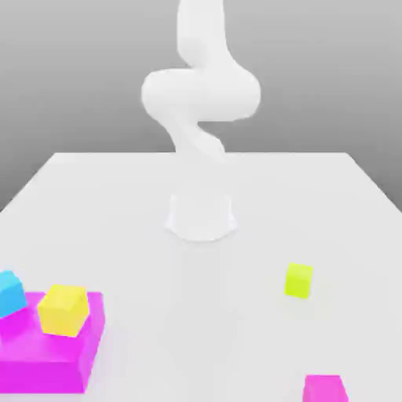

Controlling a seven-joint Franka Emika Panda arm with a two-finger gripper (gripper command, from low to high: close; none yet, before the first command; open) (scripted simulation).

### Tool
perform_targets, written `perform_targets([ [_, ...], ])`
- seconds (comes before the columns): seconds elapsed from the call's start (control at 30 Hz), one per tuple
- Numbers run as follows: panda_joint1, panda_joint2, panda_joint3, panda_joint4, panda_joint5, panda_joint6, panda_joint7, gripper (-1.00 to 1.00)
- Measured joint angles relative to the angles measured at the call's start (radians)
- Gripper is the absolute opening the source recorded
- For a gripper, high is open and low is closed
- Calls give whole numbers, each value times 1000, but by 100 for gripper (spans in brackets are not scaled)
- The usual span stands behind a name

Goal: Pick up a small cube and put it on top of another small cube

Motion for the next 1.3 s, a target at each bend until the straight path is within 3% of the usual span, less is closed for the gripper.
perform_targets([
  [0.57,458,557,109,-580,59,493,-491,0],
  [0.67,484,748,123,-607,-2,638,-494,0],
  [0.83,601,942,9,-581,-60,796,-459,0],
  [0.87,616,972,-4,-576,-58,820,-459,-100],
  [1.1,620,976,-8,-575,-62,822,-456,-100],
  [1.3,585,784,44,-610,-1,665,-501,-100],
])
